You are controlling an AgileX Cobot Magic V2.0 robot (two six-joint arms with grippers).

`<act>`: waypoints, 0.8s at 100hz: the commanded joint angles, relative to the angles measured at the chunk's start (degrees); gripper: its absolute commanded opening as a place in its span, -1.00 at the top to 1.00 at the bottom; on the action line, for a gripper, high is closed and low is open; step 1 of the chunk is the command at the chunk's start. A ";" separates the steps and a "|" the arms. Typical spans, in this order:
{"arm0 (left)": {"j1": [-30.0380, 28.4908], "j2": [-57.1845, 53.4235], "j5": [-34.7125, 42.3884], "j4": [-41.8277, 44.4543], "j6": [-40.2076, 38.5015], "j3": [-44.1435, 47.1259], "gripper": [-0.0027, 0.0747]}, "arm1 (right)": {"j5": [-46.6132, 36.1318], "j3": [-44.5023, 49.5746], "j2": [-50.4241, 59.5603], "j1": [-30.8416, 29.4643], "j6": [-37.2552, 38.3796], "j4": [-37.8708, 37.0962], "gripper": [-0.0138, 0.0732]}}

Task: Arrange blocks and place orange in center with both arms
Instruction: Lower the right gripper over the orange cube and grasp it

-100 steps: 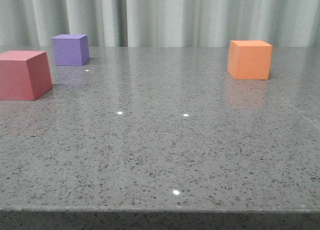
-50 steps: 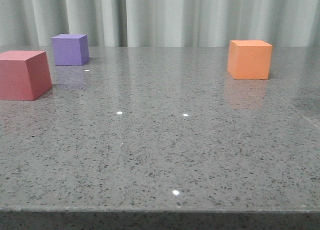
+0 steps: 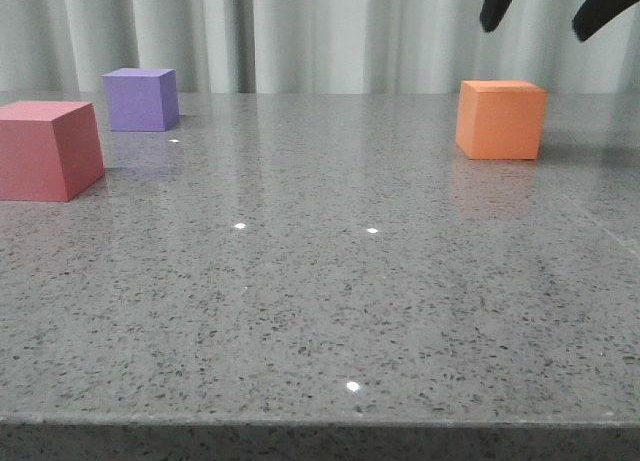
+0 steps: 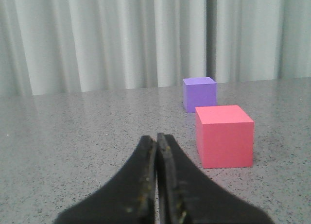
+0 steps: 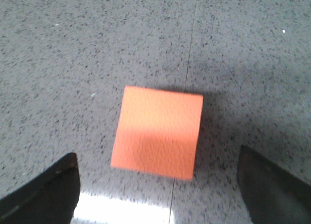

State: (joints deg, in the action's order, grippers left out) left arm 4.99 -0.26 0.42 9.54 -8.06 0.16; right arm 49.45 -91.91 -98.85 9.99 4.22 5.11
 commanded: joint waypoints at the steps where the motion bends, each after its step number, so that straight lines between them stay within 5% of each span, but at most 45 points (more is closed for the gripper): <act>1: -0.25 -1.78 4.49 -0.21 -0.14 2.45 0.98 | -1.57 -3.89 -0.13 0.07 -0.45 -0.49 -0.80; 39: -0.25 -1.78 4.49 -0.21 -0.14 2.45 0.98 | -1.53 -5.77 -8.14 0.07 -0.41 -0.43 -0.79; 63: -0.25 -1.78 4.49 -0.21 -0.14 2.45 0.98 | -0.82 -5.90 -7.78 0.12 -0.25 1.17 -0.19; 80: -0.25 -1.78 4.49 -0.21 -0.14 2.45 0.98 | -0.97 -6.57 -6.36 2.08 1.40 1.90 -0.17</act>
State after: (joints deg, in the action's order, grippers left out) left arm 4.99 -0.26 0.42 9.54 -8.06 0.16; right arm 50.22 -95.75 -109.59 10.76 4.55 5.89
